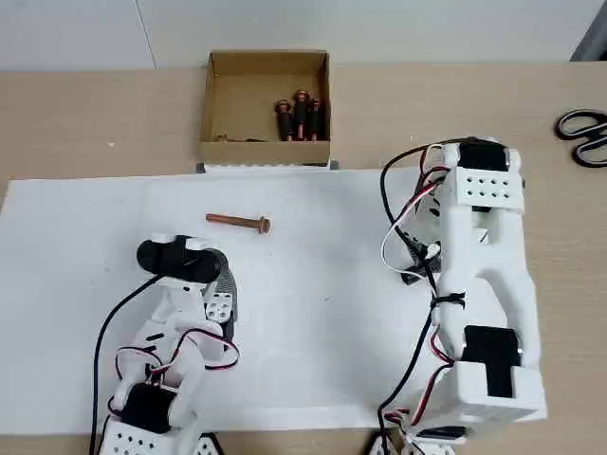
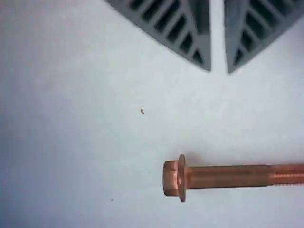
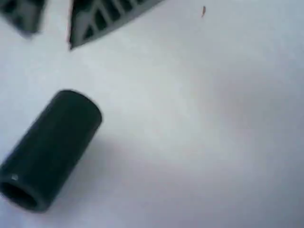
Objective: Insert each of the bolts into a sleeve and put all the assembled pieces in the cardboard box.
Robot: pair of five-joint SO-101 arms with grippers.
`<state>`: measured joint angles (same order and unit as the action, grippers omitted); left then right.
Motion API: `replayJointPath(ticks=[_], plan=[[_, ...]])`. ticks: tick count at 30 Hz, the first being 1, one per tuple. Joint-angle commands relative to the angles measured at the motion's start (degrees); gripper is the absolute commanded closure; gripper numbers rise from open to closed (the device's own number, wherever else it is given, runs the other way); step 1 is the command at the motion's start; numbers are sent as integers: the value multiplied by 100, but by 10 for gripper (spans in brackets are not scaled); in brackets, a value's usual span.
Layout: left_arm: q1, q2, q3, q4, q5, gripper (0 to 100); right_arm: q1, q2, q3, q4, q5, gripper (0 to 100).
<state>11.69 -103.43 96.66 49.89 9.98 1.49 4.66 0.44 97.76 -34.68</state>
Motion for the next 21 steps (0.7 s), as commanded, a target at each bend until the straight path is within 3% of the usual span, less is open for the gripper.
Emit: replayJointPath(ticks=[1, 4, 21], plan=[[-44, -44, -31, 18, -9, 993, 48, -215, -18, 66, 70, 799], [-44, -44, -31, 18, -9, 993, 13, -215, -18, 66, 35, 742], [-44, -44, -31, 18, -9, 993, 13, 664, -18, -541, 44, 754]])
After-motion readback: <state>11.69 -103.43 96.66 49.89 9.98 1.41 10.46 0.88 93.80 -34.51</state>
